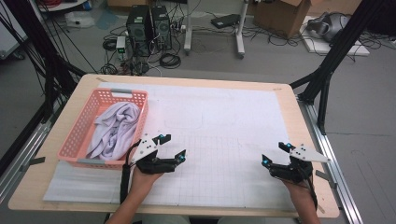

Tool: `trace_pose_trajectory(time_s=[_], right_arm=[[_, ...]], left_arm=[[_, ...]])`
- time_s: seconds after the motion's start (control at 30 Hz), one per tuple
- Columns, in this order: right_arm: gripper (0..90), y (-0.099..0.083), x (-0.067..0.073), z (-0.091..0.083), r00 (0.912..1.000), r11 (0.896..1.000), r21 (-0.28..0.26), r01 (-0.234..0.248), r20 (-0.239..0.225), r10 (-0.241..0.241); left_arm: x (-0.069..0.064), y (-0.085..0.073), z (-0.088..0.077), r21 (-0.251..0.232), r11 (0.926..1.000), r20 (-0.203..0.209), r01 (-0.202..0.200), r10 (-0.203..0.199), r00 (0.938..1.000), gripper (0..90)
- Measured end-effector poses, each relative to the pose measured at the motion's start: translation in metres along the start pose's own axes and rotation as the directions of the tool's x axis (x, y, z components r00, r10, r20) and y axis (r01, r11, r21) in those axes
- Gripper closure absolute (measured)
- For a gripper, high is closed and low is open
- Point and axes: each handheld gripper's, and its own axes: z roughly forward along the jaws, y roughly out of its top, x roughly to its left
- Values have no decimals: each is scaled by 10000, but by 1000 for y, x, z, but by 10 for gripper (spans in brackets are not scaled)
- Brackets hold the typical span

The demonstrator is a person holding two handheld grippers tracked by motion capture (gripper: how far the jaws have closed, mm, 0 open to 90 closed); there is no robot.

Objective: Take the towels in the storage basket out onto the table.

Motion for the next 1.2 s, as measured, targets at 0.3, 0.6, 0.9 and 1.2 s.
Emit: trace_pose_trajectory(time_s=[0.3, 0.6, 0.9, 1.2], right_arm=[[165, 0, -1, 1, 10000, 10000, -70, -7, -64, 7], [165, 0, 0, 3, 9995, 9999, -68, -128, -273, 126], [165, 1, 1, 3, 9993, 9997, -15, -228, -302, 228], [165, 1, 4, 4, 9989, 9996, 11, -290, -380, 290]], left_arm=[[-1, 1, -1, -89, 9999, -59, 148, -148, 9999, 171], [-3, 3, -4, -233, 9997, -8, 71, -72, 10000, 173], [-8, 21, -13, -414, 9991, 155, 107, -100, 9998, 178], [-6, 50, -26, -808, 9962, 159, -331, 345, 9993, 176]])
